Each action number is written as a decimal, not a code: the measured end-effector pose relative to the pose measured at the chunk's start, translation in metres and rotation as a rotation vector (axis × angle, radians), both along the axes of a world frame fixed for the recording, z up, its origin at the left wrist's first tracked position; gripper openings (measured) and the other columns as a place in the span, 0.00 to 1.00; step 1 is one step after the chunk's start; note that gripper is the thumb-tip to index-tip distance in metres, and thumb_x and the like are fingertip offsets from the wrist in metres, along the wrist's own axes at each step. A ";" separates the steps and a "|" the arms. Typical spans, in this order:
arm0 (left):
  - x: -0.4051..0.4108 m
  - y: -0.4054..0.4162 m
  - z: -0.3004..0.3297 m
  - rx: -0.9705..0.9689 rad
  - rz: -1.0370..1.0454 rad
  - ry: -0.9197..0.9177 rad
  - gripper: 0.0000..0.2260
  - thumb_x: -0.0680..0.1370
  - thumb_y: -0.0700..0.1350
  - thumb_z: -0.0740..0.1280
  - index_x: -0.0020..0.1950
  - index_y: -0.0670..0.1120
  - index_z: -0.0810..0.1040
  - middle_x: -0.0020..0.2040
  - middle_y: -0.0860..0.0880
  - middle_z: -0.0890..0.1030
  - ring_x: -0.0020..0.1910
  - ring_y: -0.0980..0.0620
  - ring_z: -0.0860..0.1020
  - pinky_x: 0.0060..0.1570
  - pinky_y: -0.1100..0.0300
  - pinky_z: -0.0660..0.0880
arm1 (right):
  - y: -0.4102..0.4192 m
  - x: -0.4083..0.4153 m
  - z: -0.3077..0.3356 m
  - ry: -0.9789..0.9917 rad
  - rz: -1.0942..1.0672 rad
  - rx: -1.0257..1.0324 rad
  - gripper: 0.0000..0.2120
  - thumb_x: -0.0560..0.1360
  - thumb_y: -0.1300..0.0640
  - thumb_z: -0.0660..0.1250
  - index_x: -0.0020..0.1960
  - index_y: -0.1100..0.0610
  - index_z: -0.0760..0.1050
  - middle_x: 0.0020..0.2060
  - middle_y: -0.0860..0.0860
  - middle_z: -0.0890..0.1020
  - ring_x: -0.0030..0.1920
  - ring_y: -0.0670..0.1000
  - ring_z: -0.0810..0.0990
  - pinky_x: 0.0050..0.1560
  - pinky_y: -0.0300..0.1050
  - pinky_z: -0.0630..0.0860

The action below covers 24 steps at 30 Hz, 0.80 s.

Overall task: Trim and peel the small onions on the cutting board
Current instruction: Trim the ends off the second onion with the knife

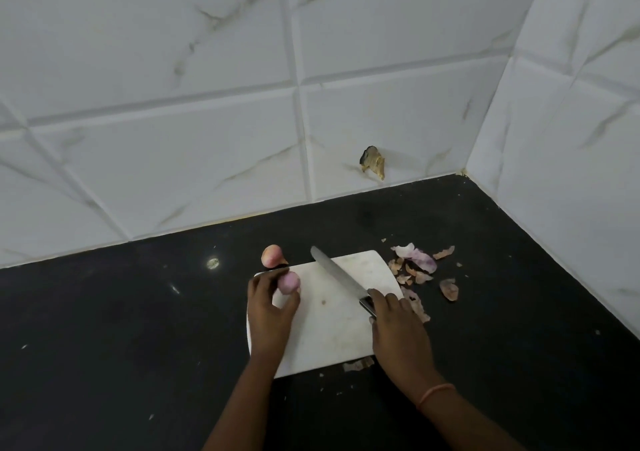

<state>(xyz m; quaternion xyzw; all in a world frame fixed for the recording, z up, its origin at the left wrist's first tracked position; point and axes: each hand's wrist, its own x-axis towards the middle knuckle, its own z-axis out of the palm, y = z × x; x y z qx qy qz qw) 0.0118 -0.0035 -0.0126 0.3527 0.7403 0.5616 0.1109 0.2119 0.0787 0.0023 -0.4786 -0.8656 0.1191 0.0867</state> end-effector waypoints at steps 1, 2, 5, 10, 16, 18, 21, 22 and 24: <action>-0.008 -0.007 -0.001 -0.030 0.026 0.002 0.18 0.73 0.37 0.74 0.58 0.53 0.78 0.56 0.56 0.75 0.55 0.61 0.77 0.54 0.67 0.74 | 0.001 -0.001 -0.002 -0.013 -0.004 0.009 0.23 0.78 0.56 0.61 0.72 0.50 0.64 0.59 0.49 0.75 0.58 0.51 0.73 0.58 0.46 0.73; -0.017 -0.014 -0.002 -0.064 0.040 0.003 0.17 0.73 0.37 0.74 0.58 0.53 0.78 0.56 0.55 0.74 0.55 0.60 0.77 0.53 0.67 0.74 | 0.000 -0.002 -0.005 -0.022 -0.005 0.027 0.22 0.77 0.56 0.62 0.70 0.50 0.67 0.56 0.50 0.76 0.56 0.52 0.73 0.56 0.48 0.73; -0.032 -0.026 -0.008 -0.141 -0.001 -0.001 0.17 0.74 0.38 0.74 0.58 0.53 0.77 0.57 0.56 0.77 0.56 0.59 0.77 0.54 0.65 0.73 | 0.000 -0.005 -0.012 0.001 -0.018 0.077 0.20 0.74 0.54 0.66 0.65 0.51 0.71 0.52 0.50 0.76 0.52 0.53 0.75 0.51 0.50 0.75; -0.038 -0.027 -0.006 -0.156 -0.042 -0.084 0.19 0.75 0.40 0.73 0.63 0.55 0.76 0.57 0.62 0.80 0.57 0.66 0.77 0.52 0.70 0.72 | 0.002 -0.008 -0.017 0.011 0.010 0.144 0.21 0.73 0.49 0.68 0.64 0.52 0.72 0.51 0.50 0.77 0.51 0.52 0.76 0.50 0.50 0.77; -0.028 -0.014 -0.006 -0.130 -0.038 -0.044 0.17 0.75 0.42 0.73 0.61 0.54 0.76 0.58 0.59 0.77 0.56 0.65 0.76 0.50 0.71 0.71 | 0.005 -0.010 -0.016 -0.004 0.015 0.126 0.19 0.75 0.48 0.66 0.63 0.52 0.73 0.52 0.50 0.77 0.52 0.52 0.76 0.51 0.49 0.75; -0.025 -0.011 -0.008 -0.159 -0.044 -0.026 0.17 0.75 0.41 0.74 0.60 0.55 0.77 0.58 0.58 0.75 0.55 0.67 0.74 0.48 0.74 0.69 | 0.005 -0.010 -0.014 -0.001 -0.003 0.148 0.19 0.74 0.48 0.67 0.63 0.52 0.74 0.51 0.50 0.77 0.52 0.53 0.76 0.52 0.51 0.75; -0.025 -0.008 -0.010 -0.160 -0.050 -0.017 0.18 0.73 0.42 0.75 0.60 0.55 0.77 0.58 0.59 0.74 0.55 0.68 0.74 0.49 0.74 0.69 | -0.004 -0.013 -0.011 0.014 0.059 0.213 0.21 0.73 0.48 0.67 0.64 0.51 0.74 0.56 0.49 0.78 0.56 0.53 0.76 0.57 0.55 0.73; -0.025 -0.008 -0.010 -0.161 -0.054 -0.014 0.19 0.73 0.42 0.75 0.60 0.56 0.77 0.58 0.60 0.74 0.55 0.68 0.74 0.50 0.73 0.69 | -0.008 -0.017 -0.012 0.014 0.135 0.225 0.21 0.74 0.48 0.64 0.66 0.51 0.73 0.60 0.49 0.78 0.61 0.52 0.75 0.62 0.56 0.71; -0.026 -0.006 -0.011 -0.171 -0.053 -0.016 0.19 0.73 0.42 0.76 0.61 0.56 0.77 0.58 0.60 0.73 0.56 0.66 0.74 0.51 0.71 0.70 | -0.014 -0.029 -0.015 0.007 0.286 0.218 0.22 0.76 0.47 0.57 0.68 0.51 0.73 0.65 0.48 0.76 0.69 0.53 0.71 0.70 0.58 0.59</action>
